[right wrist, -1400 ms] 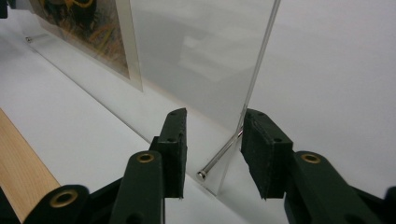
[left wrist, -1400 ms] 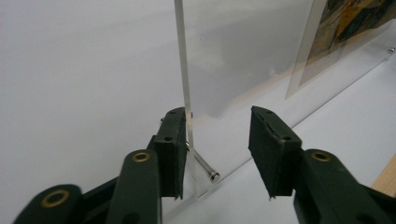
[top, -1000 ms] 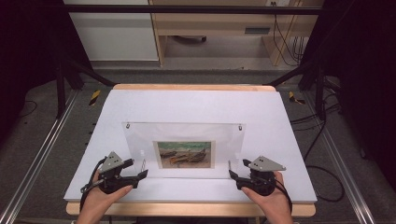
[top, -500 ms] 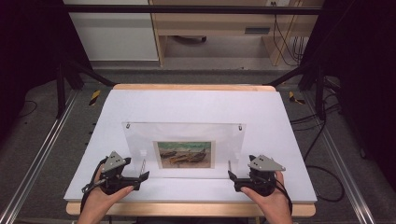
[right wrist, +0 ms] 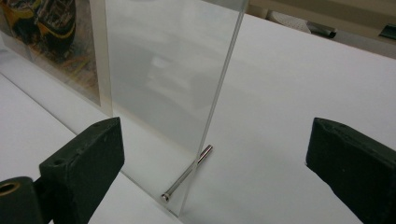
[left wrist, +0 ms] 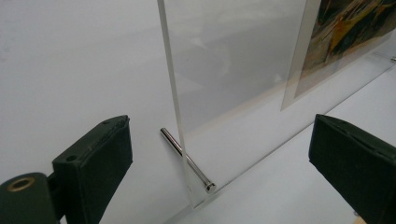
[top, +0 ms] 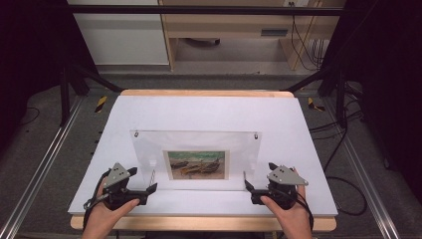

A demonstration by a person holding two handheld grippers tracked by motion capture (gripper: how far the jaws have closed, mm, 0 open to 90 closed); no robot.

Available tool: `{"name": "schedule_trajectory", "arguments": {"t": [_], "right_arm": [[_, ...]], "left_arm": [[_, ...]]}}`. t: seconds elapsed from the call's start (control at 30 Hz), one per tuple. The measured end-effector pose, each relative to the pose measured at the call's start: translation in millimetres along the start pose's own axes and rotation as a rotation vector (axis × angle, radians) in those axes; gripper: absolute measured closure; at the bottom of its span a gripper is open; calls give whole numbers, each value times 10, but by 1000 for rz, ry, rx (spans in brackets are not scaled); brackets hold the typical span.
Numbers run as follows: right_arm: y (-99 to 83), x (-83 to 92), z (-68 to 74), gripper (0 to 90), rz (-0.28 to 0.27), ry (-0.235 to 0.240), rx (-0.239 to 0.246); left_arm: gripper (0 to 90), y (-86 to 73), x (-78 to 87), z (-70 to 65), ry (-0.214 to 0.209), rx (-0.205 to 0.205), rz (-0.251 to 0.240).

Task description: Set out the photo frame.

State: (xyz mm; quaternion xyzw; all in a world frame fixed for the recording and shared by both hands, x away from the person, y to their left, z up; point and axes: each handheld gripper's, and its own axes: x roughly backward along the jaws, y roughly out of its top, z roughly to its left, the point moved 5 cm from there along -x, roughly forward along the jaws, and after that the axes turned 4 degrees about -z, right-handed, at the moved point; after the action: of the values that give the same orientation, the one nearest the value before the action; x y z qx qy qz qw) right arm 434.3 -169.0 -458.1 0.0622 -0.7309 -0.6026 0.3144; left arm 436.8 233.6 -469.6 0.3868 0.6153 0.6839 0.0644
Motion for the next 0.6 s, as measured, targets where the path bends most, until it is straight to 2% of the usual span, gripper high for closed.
{"name": "schedule_trajectory", "arguments": {"t": [0.6], "right_arm": [[-33,188,-69,55,-14,-41,-2]], "left_arm": [[56,-18,169,4,12,-14,-24]]}}
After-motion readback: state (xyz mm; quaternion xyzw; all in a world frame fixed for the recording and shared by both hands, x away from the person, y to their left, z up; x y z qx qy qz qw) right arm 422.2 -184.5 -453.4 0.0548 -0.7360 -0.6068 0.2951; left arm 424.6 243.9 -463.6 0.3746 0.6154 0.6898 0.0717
